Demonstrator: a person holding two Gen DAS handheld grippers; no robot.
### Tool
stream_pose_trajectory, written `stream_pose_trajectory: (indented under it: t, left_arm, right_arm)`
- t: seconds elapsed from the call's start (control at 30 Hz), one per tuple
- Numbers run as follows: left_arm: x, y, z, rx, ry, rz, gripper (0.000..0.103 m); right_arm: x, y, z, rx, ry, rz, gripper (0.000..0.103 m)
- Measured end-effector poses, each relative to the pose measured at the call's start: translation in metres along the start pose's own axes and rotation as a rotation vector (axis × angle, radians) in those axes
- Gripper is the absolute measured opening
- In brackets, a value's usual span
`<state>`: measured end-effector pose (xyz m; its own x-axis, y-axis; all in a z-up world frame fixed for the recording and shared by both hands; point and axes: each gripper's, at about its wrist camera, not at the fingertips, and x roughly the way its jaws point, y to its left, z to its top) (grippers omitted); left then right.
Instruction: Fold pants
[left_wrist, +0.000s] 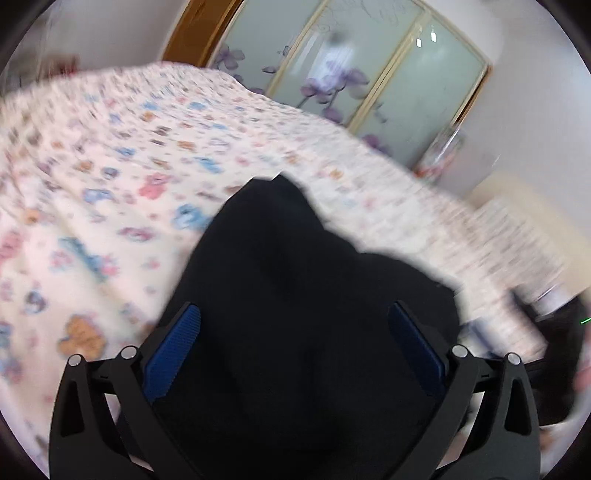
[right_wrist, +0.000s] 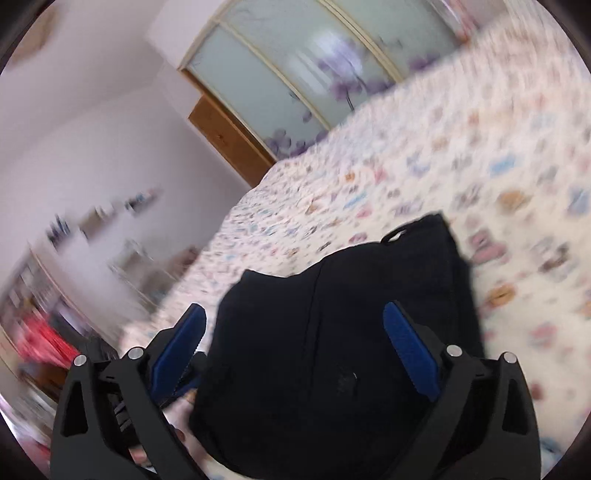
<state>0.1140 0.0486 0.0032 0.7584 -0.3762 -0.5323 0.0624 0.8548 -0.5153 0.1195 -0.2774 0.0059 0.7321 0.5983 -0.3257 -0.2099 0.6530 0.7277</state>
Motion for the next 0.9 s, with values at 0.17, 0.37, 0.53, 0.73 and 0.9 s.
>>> stream_pose_trajectory:
  t: [0.17,0.37,0.53,0.73,0.9]
  left_arm:
    - [0.030,-0.010,0.055,0.028,0.098,-0.095,0.101]
    - [0.088,-0.029,0.088,0.059,0.189,-0.130,0.101]
    - [0.143,0.005,0.089,-0.060,0.310,-0.030,0.100]
    - [0.141,0.012,0.091,-0.104,0.258,-0.048,0.100]
    - [0.091,-0.010,0.078,0.030,0.191,-0.063,0.100]
  right_arm:
    - [0.015,-0.008,0.012,0.040,0.021,0.052,0.102]
    - [0.028,-0.019,0.012,0.051,0.041,0.001,0.102]
    - [0.029,-0.032,0.009,0.111,0.053,0.003,0.092]
    - [0.026,-0.030,0.006,0.071,0.056,0.017,0.091]
    - [0.012,-0.018,0.009,0.043,0.074,0.095,0.098]
